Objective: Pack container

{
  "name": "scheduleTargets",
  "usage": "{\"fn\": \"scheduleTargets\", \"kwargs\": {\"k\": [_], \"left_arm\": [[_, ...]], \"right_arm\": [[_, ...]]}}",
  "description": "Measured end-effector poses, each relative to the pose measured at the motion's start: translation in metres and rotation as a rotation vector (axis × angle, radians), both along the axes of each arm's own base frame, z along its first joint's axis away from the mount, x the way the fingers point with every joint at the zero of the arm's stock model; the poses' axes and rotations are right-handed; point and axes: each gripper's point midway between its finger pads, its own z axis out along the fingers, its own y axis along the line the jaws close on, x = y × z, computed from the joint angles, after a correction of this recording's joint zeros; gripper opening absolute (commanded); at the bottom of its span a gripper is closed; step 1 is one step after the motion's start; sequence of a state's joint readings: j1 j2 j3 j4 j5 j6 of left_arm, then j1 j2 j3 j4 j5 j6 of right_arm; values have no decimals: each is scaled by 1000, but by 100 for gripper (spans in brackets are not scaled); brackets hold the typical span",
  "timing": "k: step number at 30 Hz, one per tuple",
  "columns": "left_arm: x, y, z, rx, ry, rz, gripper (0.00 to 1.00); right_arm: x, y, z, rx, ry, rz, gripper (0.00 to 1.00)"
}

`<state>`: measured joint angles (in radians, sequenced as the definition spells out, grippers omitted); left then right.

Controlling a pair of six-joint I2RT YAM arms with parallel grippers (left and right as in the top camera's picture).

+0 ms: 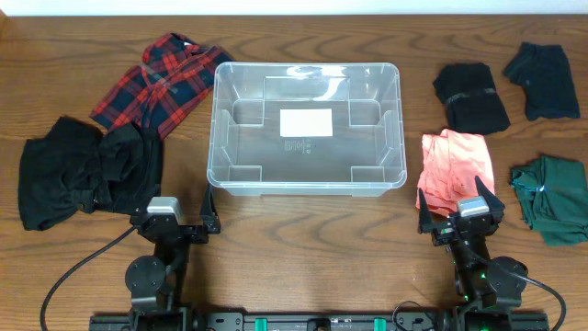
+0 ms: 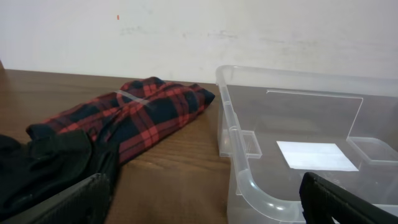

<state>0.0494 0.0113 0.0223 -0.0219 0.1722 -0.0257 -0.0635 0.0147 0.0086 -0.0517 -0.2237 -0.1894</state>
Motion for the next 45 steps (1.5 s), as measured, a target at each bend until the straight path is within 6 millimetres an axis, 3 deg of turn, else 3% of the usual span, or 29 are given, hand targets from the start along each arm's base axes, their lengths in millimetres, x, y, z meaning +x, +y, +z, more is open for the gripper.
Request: {"fn": "scheduleTargets", "kwargs": {"k": [26,29,32,37,41,45], "left_arm": [[-1,1,-3,-15,45,8,98],[-2,7,0,-30,121,49,98],[-2,16,26,-34,235,99,98],[2,26,46,-37,485,153,98],[13,39,54,-43,735,204,98],[32,47,49,-43,915,226,98]], "right_arm": [[0,0,0,0,0,0,99],[0,0,0,0,0,0,99],[0,0,0,0,0,-1,99],[0,-1,-1,0,2,-5,99],[0,-1,-1,0,3,-7,99],[0,-1,-1,0,2,-8,99]]}}
